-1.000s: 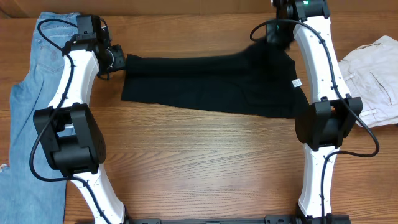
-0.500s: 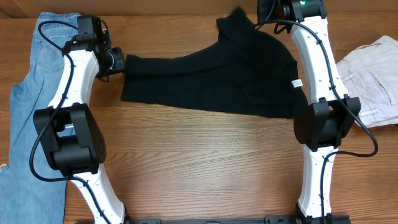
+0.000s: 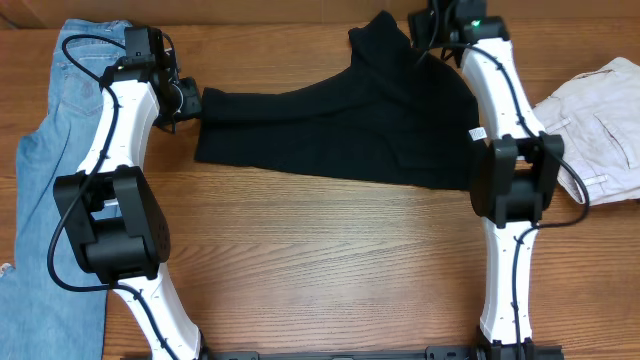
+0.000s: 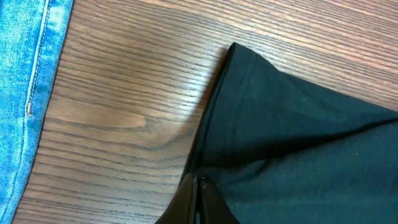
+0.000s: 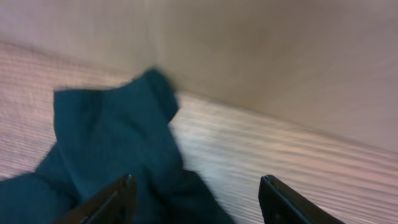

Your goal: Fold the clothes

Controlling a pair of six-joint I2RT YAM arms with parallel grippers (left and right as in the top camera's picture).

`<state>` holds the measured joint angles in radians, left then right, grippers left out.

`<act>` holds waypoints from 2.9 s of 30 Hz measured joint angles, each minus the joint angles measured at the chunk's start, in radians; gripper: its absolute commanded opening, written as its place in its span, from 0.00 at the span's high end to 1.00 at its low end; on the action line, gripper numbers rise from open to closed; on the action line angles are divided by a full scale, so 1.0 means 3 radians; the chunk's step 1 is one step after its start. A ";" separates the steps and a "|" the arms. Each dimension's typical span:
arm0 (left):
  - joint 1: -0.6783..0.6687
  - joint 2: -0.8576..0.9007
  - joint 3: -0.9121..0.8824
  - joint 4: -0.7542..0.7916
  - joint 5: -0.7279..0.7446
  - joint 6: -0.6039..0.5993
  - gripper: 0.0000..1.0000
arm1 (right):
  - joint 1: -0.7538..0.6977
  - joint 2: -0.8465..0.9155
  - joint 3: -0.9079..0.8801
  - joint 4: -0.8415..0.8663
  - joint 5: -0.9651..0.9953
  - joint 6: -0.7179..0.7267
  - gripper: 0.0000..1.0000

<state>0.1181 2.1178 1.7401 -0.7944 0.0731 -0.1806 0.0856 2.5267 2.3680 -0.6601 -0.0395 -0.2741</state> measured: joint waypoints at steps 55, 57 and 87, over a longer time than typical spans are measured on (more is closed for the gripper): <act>-0.0003 0.0000 0.0000 -0.0033 0.0003 -0.0013 0.96 | 0.0041 -0.0187 -0.0027 -0.0318 0.0300 0.0125 0.89; -0.0003 0.0000 0.0000 -0.0031 0.0001 -0.0013 0.96 | 0.0042 -0.0301 -0.0009 -0.0427 0.0306 0.0131 0.89; -0.0003 0.0000 0.0000 -0.0085 0.0004 0.0004 0.96 | -0.0005 -0.0365 0.0013 -0.2508 0.0716 0.0593 0.96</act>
<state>0.1173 2.1178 1.7401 -0.8200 0.0742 -0.1795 0.0841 2.4172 2.3718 -1.4124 0.1753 -0.0963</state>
